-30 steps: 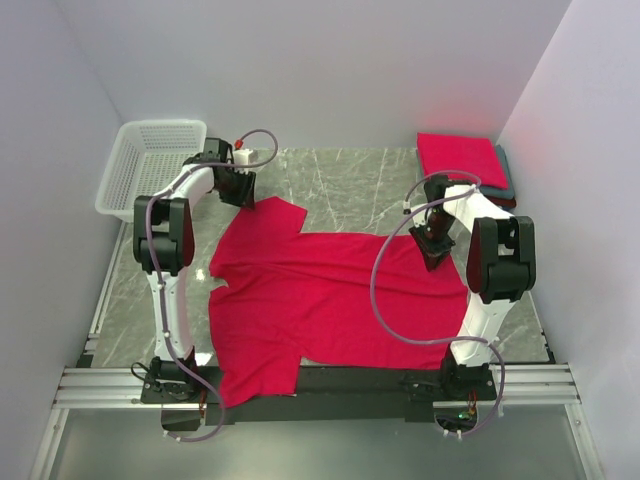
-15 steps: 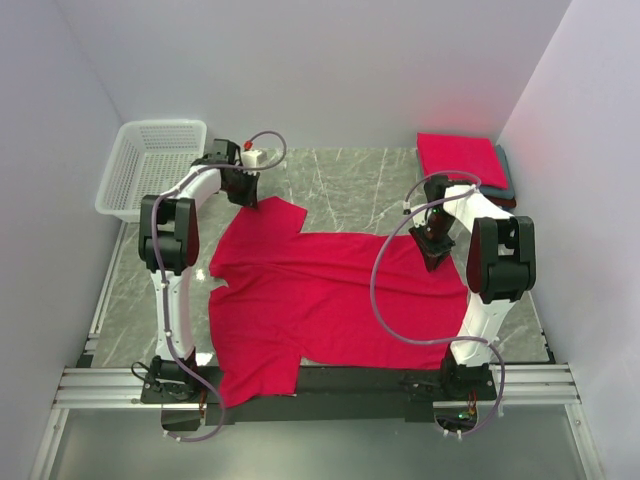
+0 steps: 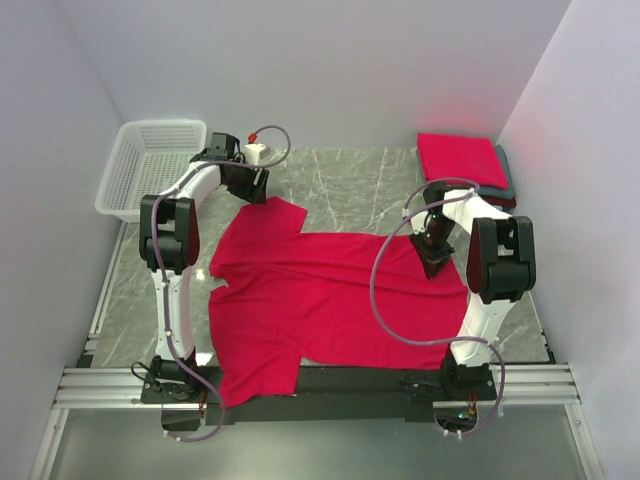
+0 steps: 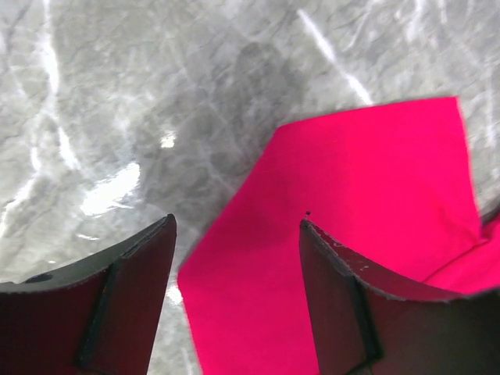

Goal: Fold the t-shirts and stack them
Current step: Flatten the tshirt out

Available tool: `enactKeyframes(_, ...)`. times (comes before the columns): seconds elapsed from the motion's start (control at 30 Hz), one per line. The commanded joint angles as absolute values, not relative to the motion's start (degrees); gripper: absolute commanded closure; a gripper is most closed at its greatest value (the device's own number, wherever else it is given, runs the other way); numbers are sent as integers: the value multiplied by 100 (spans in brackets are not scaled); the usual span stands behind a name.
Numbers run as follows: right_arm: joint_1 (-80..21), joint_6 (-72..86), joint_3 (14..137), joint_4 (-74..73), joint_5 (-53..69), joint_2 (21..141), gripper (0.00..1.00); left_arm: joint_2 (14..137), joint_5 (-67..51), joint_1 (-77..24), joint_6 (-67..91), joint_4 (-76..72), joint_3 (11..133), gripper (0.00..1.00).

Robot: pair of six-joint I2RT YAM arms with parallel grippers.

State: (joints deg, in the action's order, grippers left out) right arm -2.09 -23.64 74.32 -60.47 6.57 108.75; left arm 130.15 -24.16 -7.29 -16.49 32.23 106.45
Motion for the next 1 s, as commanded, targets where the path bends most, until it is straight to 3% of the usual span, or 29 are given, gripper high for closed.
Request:
enactKeyframes(0.0, -176, -2373, 7339, -6021, 642, 10608, 76, 13200, -2619, -686, -1977, 3260, 10889, 32)
enactKeyframes(0.2, -176, -2373, 7365, -6029, 615, 10608, 76, 13465, -2681, -677, -2083, 3516, 11057, 39)
enactKeyframes(0.4, -176, -2373, 7356, -5994, 554, 10617, 76, 13456, -2838, -677, -2135, 3568, 11030, 58)
enactKeyframes(0.63, -176, -2373, 7348, -5968, 580, 10643, 76, 12982, -2822, -694, -2092, 3367, 10803, 99)
enactKeyframes(0.97, -167, -2373, 7260, -5915, 624, 10705, 76, 11042, -1515, -1676, -2776, 1935, 8537, 100)
